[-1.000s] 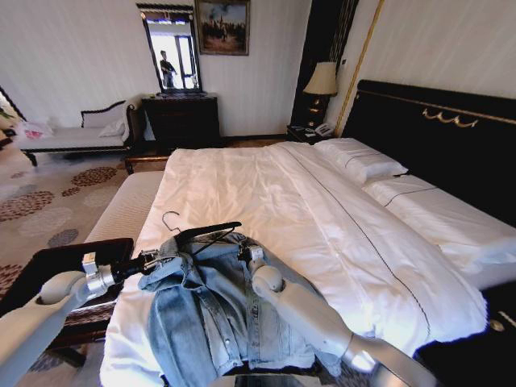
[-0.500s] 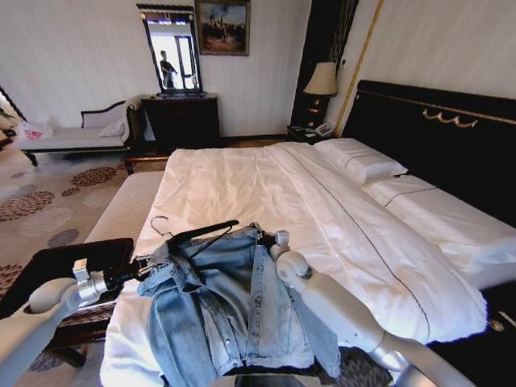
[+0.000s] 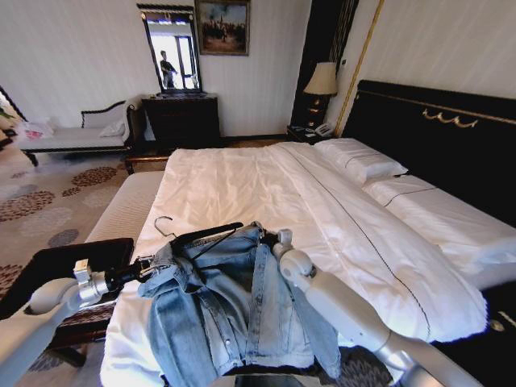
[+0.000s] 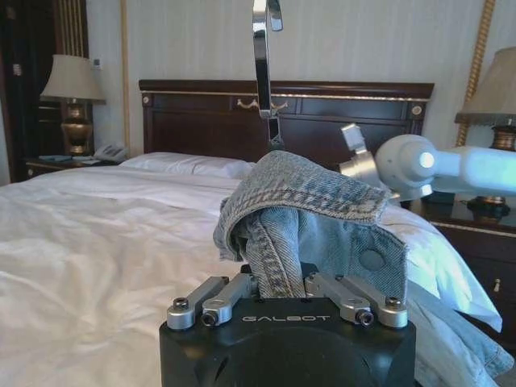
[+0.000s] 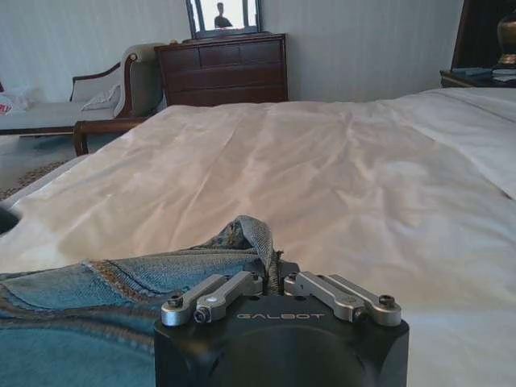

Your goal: Pick up the clothes from the bed and hang them on the clothes hanger.

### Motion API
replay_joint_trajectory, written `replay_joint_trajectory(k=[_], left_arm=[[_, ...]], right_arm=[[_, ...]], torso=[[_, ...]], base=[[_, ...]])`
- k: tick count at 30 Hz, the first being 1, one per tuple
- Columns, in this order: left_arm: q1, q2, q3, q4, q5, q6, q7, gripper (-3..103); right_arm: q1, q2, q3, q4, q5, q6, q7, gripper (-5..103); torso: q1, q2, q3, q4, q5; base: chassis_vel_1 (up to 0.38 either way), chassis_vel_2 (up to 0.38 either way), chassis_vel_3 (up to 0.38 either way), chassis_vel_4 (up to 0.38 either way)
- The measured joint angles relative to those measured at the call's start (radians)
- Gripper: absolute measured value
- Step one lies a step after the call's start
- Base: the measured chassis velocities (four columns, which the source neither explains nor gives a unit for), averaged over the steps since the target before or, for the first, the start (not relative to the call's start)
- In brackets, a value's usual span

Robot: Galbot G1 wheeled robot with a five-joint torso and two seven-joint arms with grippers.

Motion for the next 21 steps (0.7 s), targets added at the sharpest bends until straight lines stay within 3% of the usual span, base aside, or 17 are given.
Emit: replay_joint_trajectory(k=[8,21], left_arm=[[0.015,0.002,-0.007,-0.020,0.006,-0.002,0.014,19],[-0.047,-0.006,0.074,-0.022,0.050,0.015,-0.008,19]], right_arm=[[0.035,-0.015,0.014,0.008,0.027,0.001,-0.008,6],[0.050,-0.145,0.075,0.234,0.148,-0.008,-0.028,6]], torso=[[0.000,0.000,0.000,0.0000,0.0000],[0.000,0.000,0.000,0.0002,0.0000]], base=[[0.000,0.000,0.000,0.000],[0.000,0.000,0.000,0.000]])
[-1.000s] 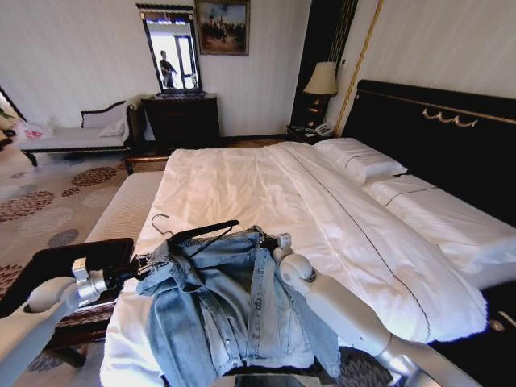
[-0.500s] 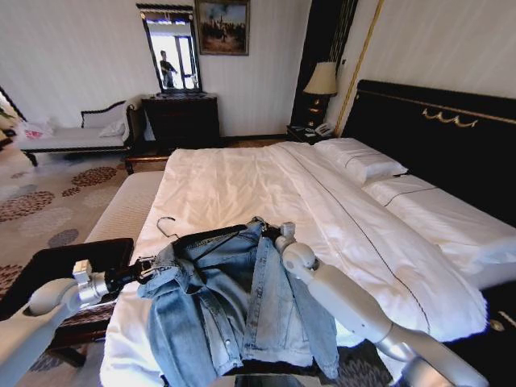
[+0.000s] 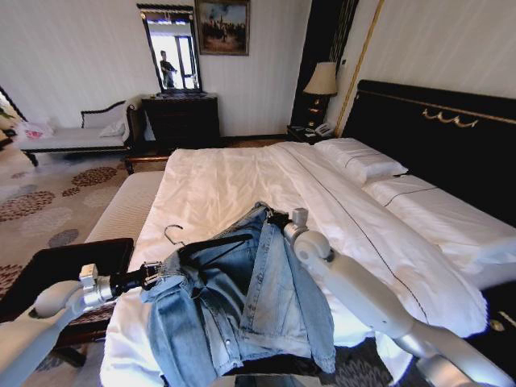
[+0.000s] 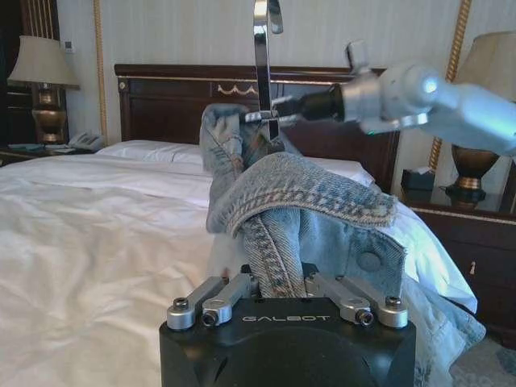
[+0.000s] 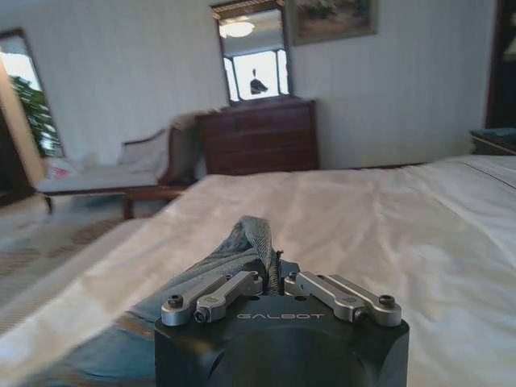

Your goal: Pick up the clothes from the bed and hang them on the clothes hanger.

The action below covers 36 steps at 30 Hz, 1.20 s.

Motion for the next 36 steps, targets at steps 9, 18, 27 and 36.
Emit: replay_joint_trajectory(k=[9,18,27,36], left_arm=[[-0.290,-0.005,0.257,-0.001,-0.009,0.041,-0.098,19],[-0.454,-0.039,0.436,0.036,-0.017,0.060,-0.158,19],[-0.635,-0.137,0.553,0.119,-0.024,0.042,-0.314,19],[-0.758,-0.181,0.629,0.183,-0.032,0.031,-0.374,19]], right_arm=[[-0.036,-0.052,0.032,0.169,0.058,-0.021,-0.015,6],[-0.067,-0.095,0.074,0.258,0.114,-0.027,-0.026,6],[-0.159,-0.147,0.118,0.370,0.207,-0.032,-0.053,6],[-0.288,-0.179,0.173,0.461,0.230,-0.041,-0.086,6]], torso=[[0.000,0.000,0.000,-0.0003,0.0000],[0.000,0.000,0.000,0.0003,0.0000],[0.000,0.000,0.000,-0.0003,-0.0001],[0.000,0.000,0.000,0.0001,-0.0003]], base=[[0.000,0.000,0.000,0.000],[0.000,0.000,0.000,0.000],[0.000,0.000,0.000,0.000],[0.000,0.000,0.000,0.000]])
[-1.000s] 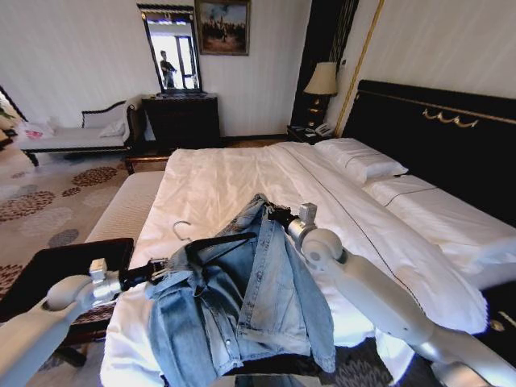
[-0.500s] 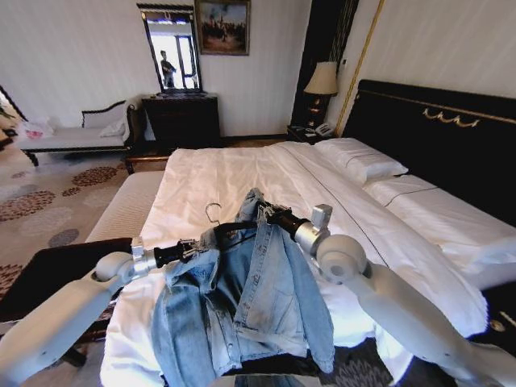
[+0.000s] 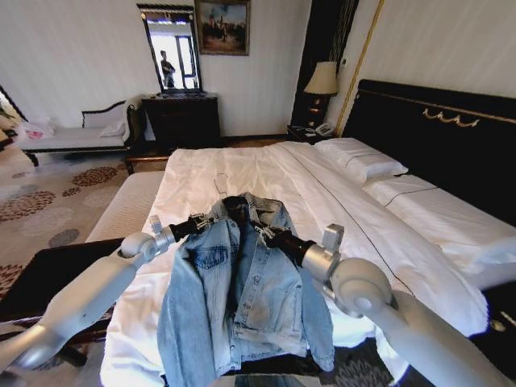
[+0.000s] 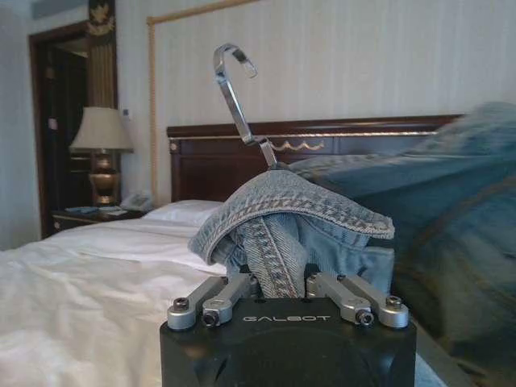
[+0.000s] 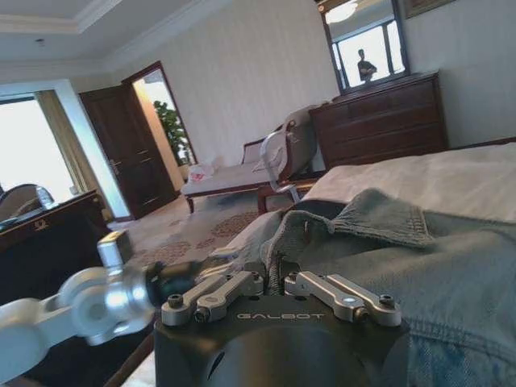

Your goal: Pick up the clothes from the bed and hang them on the clothes hanger.

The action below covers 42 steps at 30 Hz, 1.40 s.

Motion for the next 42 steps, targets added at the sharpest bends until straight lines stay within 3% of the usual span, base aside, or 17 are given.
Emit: replay_joint_trajectory(k=[6,10,14,20,27,33,36,42], left_arm=[[-0.020,-0.009,0.001,0.022,0.000,-0.007,-0.023,22],[-0.054,-0.008,0.001,0.036,-0.006,-0.011,-0.052,24],[-0.069,-0.003,0.004,0.037,-0.012,-0.011,-0.057,24],[-0.080,0.008,0.007,0.007,-0.008,-0.016,-0.077,24],[-0.057,0.037,-0.023,-0.025,0.001,-0.024,-0.090,24],[-0.017,0.057,-0.053,-0.070,-0.006,-0.025,-0.098,24],[0.058,0.068,-0.108,-0.132,-0.005,-0.025,-0.104,24],[0.128,0.093,-0.148,-0.197,0.010,-0.033,-0.107,24]], right_arm=[[-0.071,-0.004,0.017,0.035,-0.031,-0.008,-0.038,6],[-0.203,0.005,0.016,0.037,-0.219,-0.008,-0.122,6],[-0.232,0.013,0.002,0.025,-0.269,-0.003,-0.138,6],[-0.256,0.035,-0.070,-0.037,-0.445,0.023,-0.185,6],[-0.248,0.076,-0.132,-0.144,-0.584,0.059,-0.209,6],[-0.193,0.117,-0.196,-0.238,-0.652,0.085,-0.207,6],[-0.144,0.160,-0.232,-0.331,-0.694,0.111,-0.192,6],[-0.105,0.194,-0.240,-0.376,-0.700,0.135,-0.167,6]], torso=[[0.000,0.000,0.000,-0.0003,0.0001],[0.000,0.000,0.000,-0.0004,0.0000],[0.000,0.000,0.000,-0.0005,0.0002],[0.000,0.000,0.000,-0.0002,0.0000],[0.000,0.000,0.000,-0.0003,0.0000],[0.000,0.000,0.000,-0.0002,0.0004],[0.000,0.000,0.000,-0.0001,0.0001],[0.000,0.000,0.000,-0.0003,0.0002]], base=[[0.000,0.000,0.000,0.000],[0.000,0.000,0.000,0.000],[0.000,0.000,0.000,0.000],[0.000,0.000,0.000,0.000],[0.000,0.000,0.000,0.000],[0.000,0.000,0.000,0.000],[0.000,0.000,0.000,0.000],[0.000,0.000,0.000,0.000]])
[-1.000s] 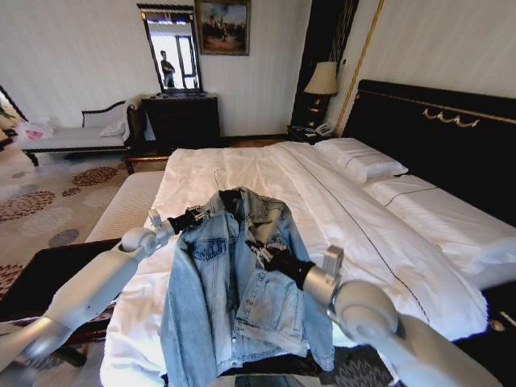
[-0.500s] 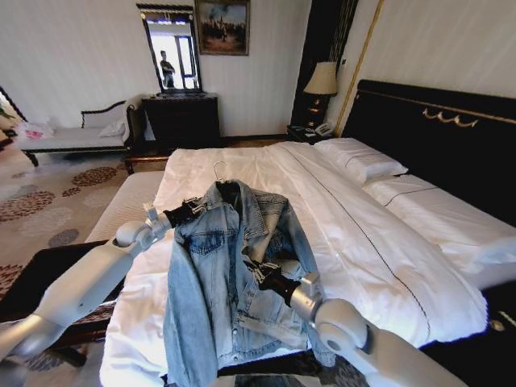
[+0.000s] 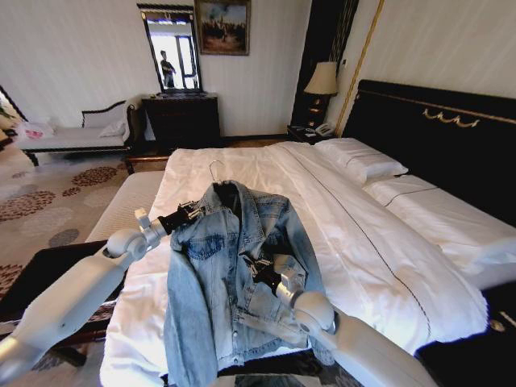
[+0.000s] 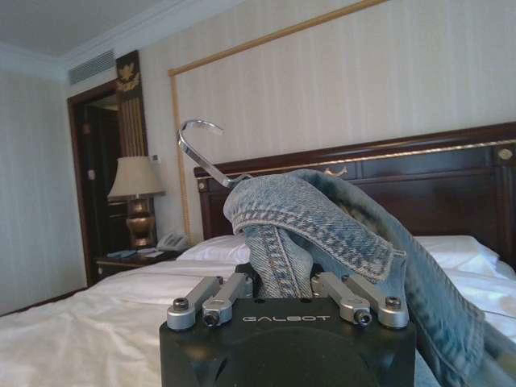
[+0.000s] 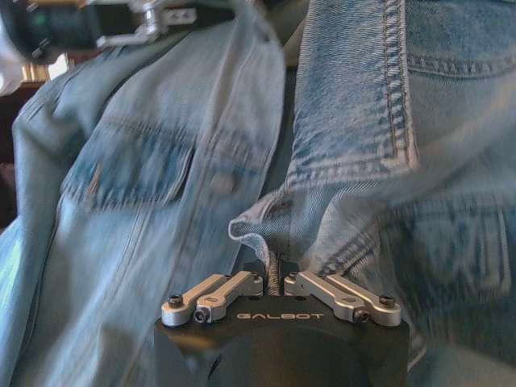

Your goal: Pick up the clothes from the bed and hang them on the clothes hanger.

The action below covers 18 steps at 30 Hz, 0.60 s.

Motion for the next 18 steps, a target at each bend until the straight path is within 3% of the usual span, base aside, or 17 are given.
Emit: replay_joint_trajectory(k=[1,3,9,11,13,14,15,16,18], left_arm=[[0.010,0.005,-0.005,-0.013,0.003,-0.002,0.001,24],[0.023,0.014,-0.013,-0.033,0.007,-0.002,0.001,24],[0.040,0.044,-0.028,-0.072,0.018,-0.007,0.004,24],[0.041,0.047,-0.030,-0.072,0.019,-0.009,0.005,24],[0.041,0.055,-0.035,-0.071,0.019,-0.011,0.005,24],[0.041,0.055,-0.035,-0.071,0.019,-0.011,0.005,24],[0.041,0.060,-0.037,-0.071,0.019,-0.013,0.005,24],[0.040,0.064,-0.038,-0.072,0.019,-0.013,0.005,24],[0.040,0.070,-0.041,-0.080,0.018,-0.013,0.004,24]], right_arm=[[0.006,0.004,0.000,0.000,0.003,0.002,0.004,3],[0.015,0.006,0.000,0.008,0.007,0.003,0.007,7],[-0.005,-0.042,0.023,0.097,-0.009,0.023,-0.010,33],[-0.013,-0.053,0.030,0.111,-0.018,0.027,-0.018,33],[-0.045,-0.087,0.049,0.146,-0.054,0.046,-0.044,44],[-0.045,-0.087,0.049,0.146,-0.054,0.046,-0.044,44],[-0.064,-0.104,0.062,0.161,-0.078,0.062,-0.059,55],[-0.076,-0.114,0.078,0.173,-0.089,0.073,-0.065,55],[-0.085,-0.119,0.107,0.182,-0.091,0.077,-0.058,66]], torso=[[0.000,0.000,0.000,0.0001,0.0001],[0.000,0.000,0.000,0.0001,0.0000],[0.000,0.000,0.000,-0.0002,0.0000],[0.000,0.000,0.000,-0.0002,0.0000],[0.000,0.000,0.000,-0.0001,-0.0001],[0.000,0.000,0.000,-0.0001,-0.0001],[0.000,0.000,0.000,-0.0002,-0.0001],[0.000,0.000,0.000,-0.0003,0.0000],[0.000,0.000,0.000,-0.0002,0.0000]], base=[[0.000,0.000,0.000,0.000],[0.000,0.000,0.000,0.000],[0.000,0.000,0.000,0.000],[0.000,0.000,0.000,0.000],[0.000,0.000,0.000,0.000],[0.000,0.000,0.000,0.000],[0.000,0.000,0.000,0.000],[0.000,0.000,0.000,0.000],[0.000,0.000,0.000,0.000]])
